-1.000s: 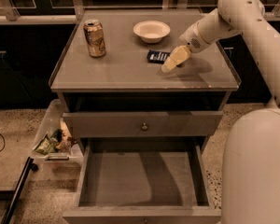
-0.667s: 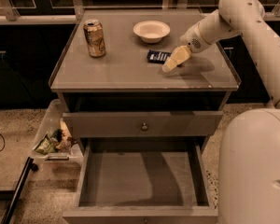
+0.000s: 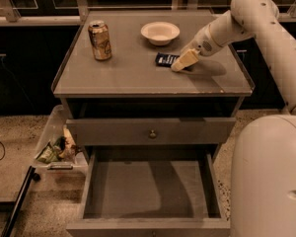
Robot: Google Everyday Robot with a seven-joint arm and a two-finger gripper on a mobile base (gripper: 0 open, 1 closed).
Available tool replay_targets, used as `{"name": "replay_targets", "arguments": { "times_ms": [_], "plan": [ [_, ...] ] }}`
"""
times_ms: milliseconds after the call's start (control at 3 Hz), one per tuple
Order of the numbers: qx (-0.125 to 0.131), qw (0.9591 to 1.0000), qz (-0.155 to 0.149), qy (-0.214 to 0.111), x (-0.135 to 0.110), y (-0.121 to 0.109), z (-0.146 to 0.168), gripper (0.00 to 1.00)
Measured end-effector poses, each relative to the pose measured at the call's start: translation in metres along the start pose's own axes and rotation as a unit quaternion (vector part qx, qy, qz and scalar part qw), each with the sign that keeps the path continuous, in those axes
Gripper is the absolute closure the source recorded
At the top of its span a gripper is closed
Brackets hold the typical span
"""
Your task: Place rxbar blueberry into middle drawer
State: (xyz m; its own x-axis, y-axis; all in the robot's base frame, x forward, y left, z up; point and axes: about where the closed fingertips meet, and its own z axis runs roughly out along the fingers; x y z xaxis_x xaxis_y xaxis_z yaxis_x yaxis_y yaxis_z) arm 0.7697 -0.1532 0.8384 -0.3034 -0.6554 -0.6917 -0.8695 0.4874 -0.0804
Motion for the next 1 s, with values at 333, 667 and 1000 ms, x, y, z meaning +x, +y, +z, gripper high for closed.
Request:
{"name": "replay_targets", "arguments": {
  "times_ms": [333, 667, 1000],
  "plan": [
    [0.0, 1.0, 0.0, 0.0, 0.0, 0.0, 0.0, 0.66],
    [0.0, 1.0, 0.0, 0.0, 0.0, 0.0, 0.0001, 0.89],
    [0.0, 1.0, 0.0, 0.0, 0.0, 0.0, 0.0002, 1.0]
  ]
}}
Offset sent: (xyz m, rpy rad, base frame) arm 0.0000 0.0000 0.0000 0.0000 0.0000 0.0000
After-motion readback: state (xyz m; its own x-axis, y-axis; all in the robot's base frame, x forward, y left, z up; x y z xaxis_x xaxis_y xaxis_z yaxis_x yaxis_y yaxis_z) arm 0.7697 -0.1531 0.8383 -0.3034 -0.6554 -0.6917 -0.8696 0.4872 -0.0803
